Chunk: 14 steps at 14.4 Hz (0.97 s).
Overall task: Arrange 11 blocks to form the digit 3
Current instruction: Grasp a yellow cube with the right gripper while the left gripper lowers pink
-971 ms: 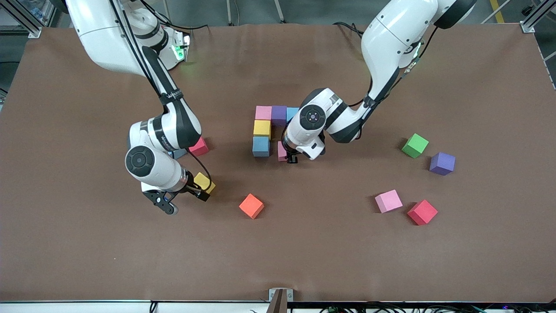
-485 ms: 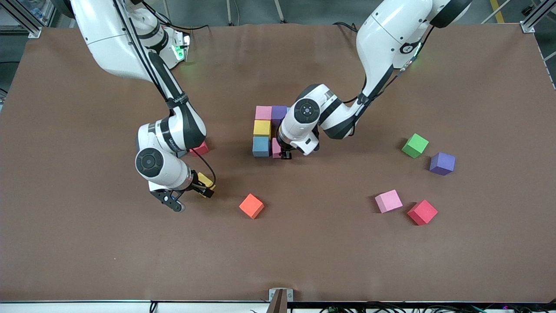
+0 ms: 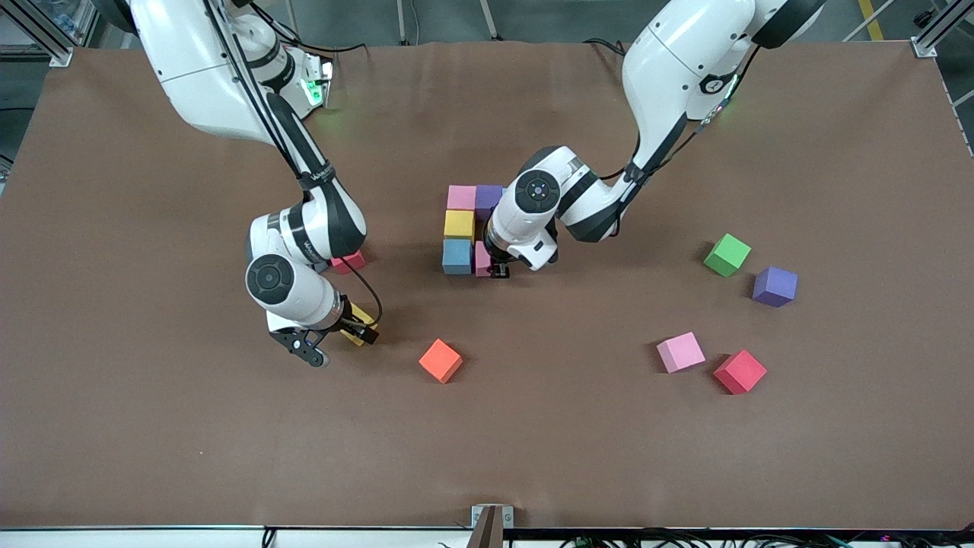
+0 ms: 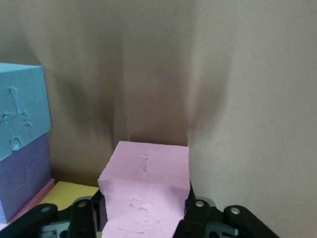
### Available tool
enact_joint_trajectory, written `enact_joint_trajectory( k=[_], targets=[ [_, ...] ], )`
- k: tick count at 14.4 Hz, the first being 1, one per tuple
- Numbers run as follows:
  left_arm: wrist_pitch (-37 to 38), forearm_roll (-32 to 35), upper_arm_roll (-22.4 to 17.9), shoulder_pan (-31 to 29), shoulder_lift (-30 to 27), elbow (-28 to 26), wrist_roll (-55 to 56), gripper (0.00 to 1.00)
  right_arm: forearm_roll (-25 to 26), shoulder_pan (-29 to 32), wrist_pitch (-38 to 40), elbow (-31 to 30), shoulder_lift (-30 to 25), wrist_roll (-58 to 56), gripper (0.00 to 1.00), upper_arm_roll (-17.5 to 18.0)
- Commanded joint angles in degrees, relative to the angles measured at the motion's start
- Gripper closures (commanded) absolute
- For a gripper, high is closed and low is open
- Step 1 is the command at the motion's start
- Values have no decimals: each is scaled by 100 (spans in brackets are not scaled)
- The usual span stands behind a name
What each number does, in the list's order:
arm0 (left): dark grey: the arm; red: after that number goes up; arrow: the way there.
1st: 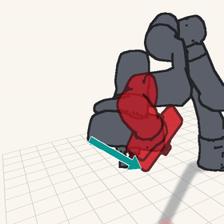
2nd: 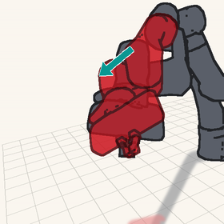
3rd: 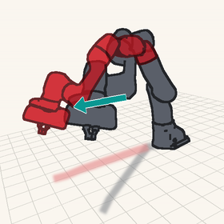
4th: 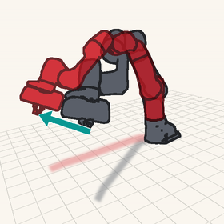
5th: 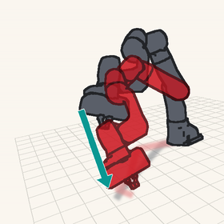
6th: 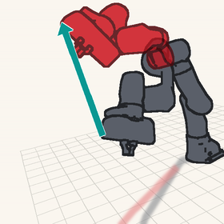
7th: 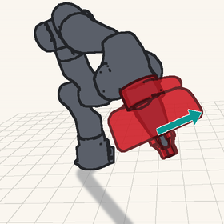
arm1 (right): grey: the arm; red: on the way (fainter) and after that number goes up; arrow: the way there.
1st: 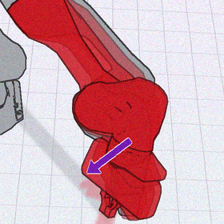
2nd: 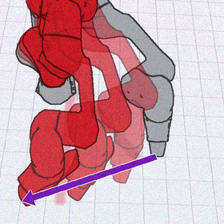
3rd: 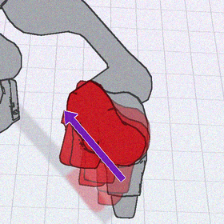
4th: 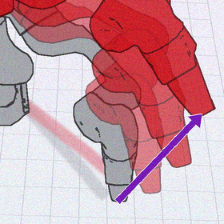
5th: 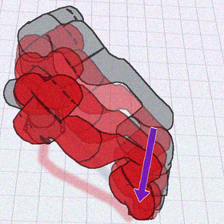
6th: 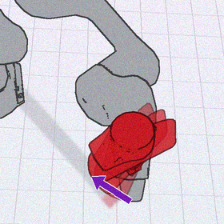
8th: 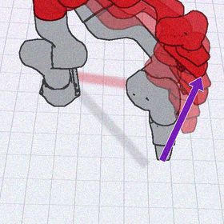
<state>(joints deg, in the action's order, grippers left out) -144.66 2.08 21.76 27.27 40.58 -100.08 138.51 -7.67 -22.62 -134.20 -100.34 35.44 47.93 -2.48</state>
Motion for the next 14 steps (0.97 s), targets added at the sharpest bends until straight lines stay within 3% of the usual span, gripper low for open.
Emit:
enact_joint_trajectory(
  k=[1,3,4,7,8,14],
  targets=[
    [-133,125,-49,86,-59,-100,27,70,-16,-23,-106,-143,-38,-73,16,-7],
    [-132,441,-49,77,-50,-108,36,70,-7,-14,-80,-152,-46,-73,26,-7],
    [-132,451,-49,86,-24,-100,45,70,-7,-14,-71,-152,-46,-64,38,-7],
    [-132,442,-49,77,-15,-73,98,70,-7,-14,-27,-126,-72,-73,89,1],
    [-132,442,-40,77,-15,-73,106,70,-7,-14,-27,-100,-90,-64,97,1],
    [-185,442,-49,121,37,-29,177,70,-24,-347,-36,181,-90,-91,99,37]
  ],
)
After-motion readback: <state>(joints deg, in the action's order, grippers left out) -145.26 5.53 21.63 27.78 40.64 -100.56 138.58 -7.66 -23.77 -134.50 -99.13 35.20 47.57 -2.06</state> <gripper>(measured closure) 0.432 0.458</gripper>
